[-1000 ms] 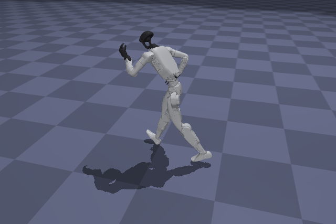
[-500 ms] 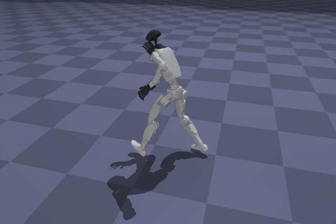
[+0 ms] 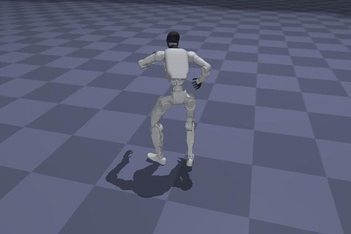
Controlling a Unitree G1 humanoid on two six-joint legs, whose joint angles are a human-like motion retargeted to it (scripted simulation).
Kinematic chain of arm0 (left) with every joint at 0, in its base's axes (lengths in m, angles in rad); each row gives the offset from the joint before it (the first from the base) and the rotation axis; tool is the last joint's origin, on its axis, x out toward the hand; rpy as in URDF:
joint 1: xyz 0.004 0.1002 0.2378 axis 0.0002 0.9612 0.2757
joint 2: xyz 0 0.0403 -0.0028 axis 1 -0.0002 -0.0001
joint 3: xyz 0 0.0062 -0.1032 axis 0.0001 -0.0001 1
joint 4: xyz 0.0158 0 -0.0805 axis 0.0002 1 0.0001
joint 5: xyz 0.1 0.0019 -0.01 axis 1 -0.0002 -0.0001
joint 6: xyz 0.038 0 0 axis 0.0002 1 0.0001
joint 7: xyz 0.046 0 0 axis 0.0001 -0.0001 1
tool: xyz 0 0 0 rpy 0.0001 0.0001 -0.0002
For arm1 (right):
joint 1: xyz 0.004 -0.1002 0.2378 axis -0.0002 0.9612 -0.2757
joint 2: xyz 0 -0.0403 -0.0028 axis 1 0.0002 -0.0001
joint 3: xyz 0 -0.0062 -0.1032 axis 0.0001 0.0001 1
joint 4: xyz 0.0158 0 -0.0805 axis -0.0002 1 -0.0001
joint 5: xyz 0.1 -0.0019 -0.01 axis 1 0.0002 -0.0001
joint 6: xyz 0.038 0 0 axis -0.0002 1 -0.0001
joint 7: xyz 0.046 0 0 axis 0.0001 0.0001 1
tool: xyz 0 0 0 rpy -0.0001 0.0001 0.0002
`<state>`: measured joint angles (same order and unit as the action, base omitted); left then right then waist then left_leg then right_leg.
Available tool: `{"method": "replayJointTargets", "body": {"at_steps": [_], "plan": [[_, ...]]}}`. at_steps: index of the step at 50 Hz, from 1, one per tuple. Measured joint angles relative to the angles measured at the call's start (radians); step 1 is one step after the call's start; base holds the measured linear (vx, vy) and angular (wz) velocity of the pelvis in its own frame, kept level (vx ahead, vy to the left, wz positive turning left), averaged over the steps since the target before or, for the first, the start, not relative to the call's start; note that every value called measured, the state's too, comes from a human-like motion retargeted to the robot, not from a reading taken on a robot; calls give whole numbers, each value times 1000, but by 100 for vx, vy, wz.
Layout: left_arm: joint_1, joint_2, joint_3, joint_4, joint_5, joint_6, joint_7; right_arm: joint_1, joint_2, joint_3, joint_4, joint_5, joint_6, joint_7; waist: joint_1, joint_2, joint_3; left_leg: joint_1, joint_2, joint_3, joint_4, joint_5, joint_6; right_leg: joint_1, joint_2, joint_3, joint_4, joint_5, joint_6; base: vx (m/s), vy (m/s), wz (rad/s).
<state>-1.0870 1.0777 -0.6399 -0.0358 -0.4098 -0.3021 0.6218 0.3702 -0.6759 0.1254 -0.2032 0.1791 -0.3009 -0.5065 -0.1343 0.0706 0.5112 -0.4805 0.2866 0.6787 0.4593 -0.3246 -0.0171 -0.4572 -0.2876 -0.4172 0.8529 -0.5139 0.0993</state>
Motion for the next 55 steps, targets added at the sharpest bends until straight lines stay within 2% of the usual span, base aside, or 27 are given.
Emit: {"method": "replayJointTargets", "body": {"at_steps": [2, 5, 9, 13, 15, 17, 18, 20, 21, 22, 23, 26, 28, 30, 33, 36, 38, 40, 42, 43, 45, 46, 48, 50, 52, 55], "plan": [[-24, 30, -33, -114, -53, -30, -36, 86, 18, -57, 71, 33, 16, 33, -9, 17, -7, 62, 8, 84, -18, -3, 10, 6, -34, -80, -106, -7, 3, 23, 11, -236], [19, -2, 27, -285, -98, -69, -82, 159, 32, -103, 148, 54, 34, 68, -28, 26, -13, 150, 6, 191, -37, 11, 16, 18, -55, -211, -299, 12, 24, 23, 4, -237], [154, -161, 198, -439, 18, -72, -90, 161, 4, -94, 204, 3, 57, 99, -83, 15, -12, 253, -27, 281, -39, 29, 25, 13, -35, -351, -525, 82, 66, 25, -7, -224], [341, -355, 327, -479, 158, -30, -77, 95, 10, -40, 256, 0, 57, 116, -152, -1, -10, 333, -35, 347, 31, 52, 49, 44, 1, -475, -646, 133, 49, 32, -24, -196], [458, -425, 358, -444, 192, 6, -93, 29, 35, 6, 304, 7, 59, 109, -178, -9, -6, 335, 8, 328, 157, 68, 92, 51, 18, -414, -653, 94, 29, 37, -35, -192], [603, -458, 362, -354, 216, 42, -129, -56, 84, 55, 357, 29, 55, 82, -164, -13, 2, 275, 78, 165, 338, 110, 126, 27, 38, -301, -566, 47, 1, 41, -37, -269], [678, -471, 349, -288, 220, 53, -149, -102, 117, 75, 376, 46, 53, 58, -136, -20, 7, 236, 74, 20, 400, 133, 121, -7, 43, -231, -475, 32, 1, 45, -35, -343], [828, -491, 323, -105, 234, 80, -151, -204, 165, 102, 376, 87, 34, 9, -75, -32, 9, 111, -17, -328, 555, 169, 53, -46, 87, -101, -368, 1, -2, 49, -27, -386], [897, -510, 305, 14, 234, 98, -141, -264, 168, 113, 342, 110, 20, -5, -41, -35, 9, 67, -94, -455, 617, 157, 12, -33, 125, -54, -382, -9, -25, 52, -21, -399], [965, -530, 287, 135, 224, 118, -132, -323, 168, 123, 297, 130, 9, -15, -7, -42, 9, 28, -158, -555, 680, 143, -16, -24, 159, -5, -385, -17, -39, 56, -21, -398], [1032, -554, 269, 259, 196, 137, -126, -383, 161, 134, 230, 144, 2, -18, 27, -52, 9, -1, -196, -598, 743, 127, -20, -24, 181, 46, -370, -19, -35, 59, -20, -388], [1264, -584, 266, 499, 104, 174, -150, -557, 153, 133, -66, 154, -25, 5, 105, -106, 9, -109, -207, -591, 868, 93, 61, 6, 231, 195, -379, 4, -20, 64, -17, -346], [1440, -559, 306, 515, 78, 167, -181, -658, 176, 85, -289, 113, -41, 32, 135, -159, 9, -193, -226, -578, 868, 37, 121, 46, 243, 291, -429, 42, -6, 68, -12, -265], [1593, -515, 345, 461, 70, 150, -232, -731, 217, 6, -479, 40, -56, 41, 158, -210, 9, -273, -292, -593, 785, -3, 145, 102, 231, 372, -506, 103, 11, 73, -7, -204], [1729, -444, 388, 354, 72, 121, -331, -767, 255, -96, -648, -81, -64, -6, 208, -255, 9, -310, -360, -570, 486, -3, 124, 215, 196, 457, -639, 220, 36, 82, -4, -177], [1807, -403, 474, 242, 84, 84, -359, -697, 232, -153, -648, -142, -42, -66, 287, -263, 9, -237, -339, -470, 49, 15, 63, 331, 194, 533, -734, 325, 63, 93, 3, -219], [1835, -406, 541, 165, 84, 61, -343, -600, 221, -140, -570, -130, -31, -44, 338, -246, 9, -168, -315, -419, -214, -8, 9, 416, 213, 594, -769, 376, 87, 101, 14, -234], [1837, -415, 595, 90, 95, 42, -318, -498, 192, -91, -462, -74, -29, 1, 360, -215, 9, -107, -294, -384, -344, -17, -31, 502, 235, 643, -763, 402, 103, 104, 23, -182], [1789, -440, 620, 36, 127, 27, -286, -410, 148, -26, -323, -18, -29, 49, 340, -180, 9, -57, -262, -366, -290, 9, -19, 532, 265, 657, -635, 413, 111, 106, 30, -119], [1740, -456, 621, 23, 155, 22, -264, -377, 125, 12, -234, -1, -28, 73, 321, -171, 9, -47, -244, -361, -205, -16, 12, 509, 277, 652, -505, 420, 123, 107, 31, -85], [1573, -472, 600, 30, 220, 17, -193, -331, 100, 103, -21, 2, -4, 97, 274, -188, 9, -59, -223, -343, 18, -134, 78, 391, 283, 644, -148, 437, 161, 104, 29, -58], [1444, -461, 579, 44, 235, 19, -149, -315, 102, 155, 103, -3, 20, 94, 248, -201, 9, -63, -223, -329, 105, -185, 103, 313, 276, 637, 25, 421, 156, 99, 26, -32], [1154, -420, 535, 64, 255, 27, -78, -268, 113, 233, 319, -2, 56, 82, 194, -210, 9, -46, -225, -314, 217, -259, 134, 160, 249, 593, 303, 333, 102, 95, 23, -2], [859, -365, 500, 53, 283, 29, -33, -181, 99, 254, 420, 3, 56, 70, 126, -186, 9, 5, -229, -332, 237, -293, 130, 27, 210, 504, 445, 217, 27, 93, 20, 40], [573, -303, 454, 27, 341, 27, 24, -77, 24, 222, 382, 12, 13, 84, 33, -145, 9, 57, -235, -375, 200, -271, 99, -80, 188, 412, 427, 155, -22, 92, 12, 79], [215, -202, 377, -18, 387, 23, 130, 60, -111, 146, 260, 30, -27, 142, -114, -81, 4, 134, -225, -441, 118, -185, 31, -183, 210, 308, 168, 146, -14, 98, 0, 74]]}}
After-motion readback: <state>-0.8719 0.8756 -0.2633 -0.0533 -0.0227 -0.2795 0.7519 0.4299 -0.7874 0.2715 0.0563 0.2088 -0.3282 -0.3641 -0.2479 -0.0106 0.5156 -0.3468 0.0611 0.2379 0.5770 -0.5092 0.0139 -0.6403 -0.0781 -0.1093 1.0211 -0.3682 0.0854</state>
